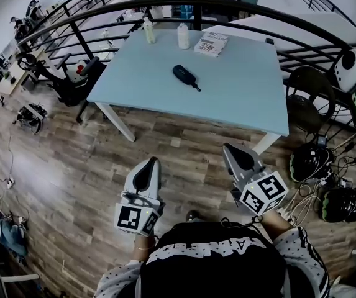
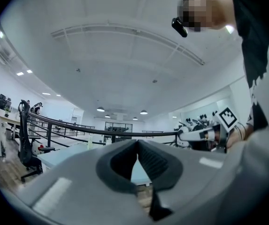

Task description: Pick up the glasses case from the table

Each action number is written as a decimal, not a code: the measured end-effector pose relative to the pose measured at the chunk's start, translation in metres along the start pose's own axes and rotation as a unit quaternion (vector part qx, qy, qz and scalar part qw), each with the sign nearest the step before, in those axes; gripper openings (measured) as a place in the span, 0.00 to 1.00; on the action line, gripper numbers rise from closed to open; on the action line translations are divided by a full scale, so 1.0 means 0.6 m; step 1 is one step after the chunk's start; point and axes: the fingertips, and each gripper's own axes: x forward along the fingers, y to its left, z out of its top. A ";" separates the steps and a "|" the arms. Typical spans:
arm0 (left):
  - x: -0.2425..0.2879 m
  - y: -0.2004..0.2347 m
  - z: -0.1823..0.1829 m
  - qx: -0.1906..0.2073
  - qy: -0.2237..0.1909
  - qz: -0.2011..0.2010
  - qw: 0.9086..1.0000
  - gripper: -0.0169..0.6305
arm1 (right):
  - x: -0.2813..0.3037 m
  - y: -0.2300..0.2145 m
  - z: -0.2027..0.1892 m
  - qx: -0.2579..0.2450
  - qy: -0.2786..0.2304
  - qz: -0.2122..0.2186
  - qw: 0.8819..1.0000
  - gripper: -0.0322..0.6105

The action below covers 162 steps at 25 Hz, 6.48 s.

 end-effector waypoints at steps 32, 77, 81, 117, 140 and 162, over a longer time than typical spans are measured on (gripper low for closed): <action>0.061 0.214 -0.010 0.007 0.014 0.068 0.998 0.03 | 0.249 -0.066 -0.013 0.010 0.018 0.017 1.000 0.06; 0.582 0.400 -0.021 0.031 0.029 0.053 0.998 0.03 | 0.635 -0.437 -0.002 0.038 0.022 0.013 0.999 0.06; 0.606 0.413 -0.035 0.034 0.027 0.051 0.998 0.03 | 0.661 -0.452 -0.009 0.034 0.028 0.016 0.999 0.06; 0.834 0.678 -0.055 0.002 0.032 -0.071 0.997 0.03 | 0.919 -0.498 -0.173 -0.025 0.224 -0.070 0.972 0.36; 0.818 0.731 -0.074 -0.020 0.038 -0.050 0.998 0.03 | 0.970 -0.528 -0.339 -0.095 0.401 -0.054 0.909 0.57; 0.800 0.758 -0.083 -0.034 0.035 -0.032 0.998 0.03 | 0.999 -0.534 -0.398 -0.107 0.473 -0.046 0.874 0.63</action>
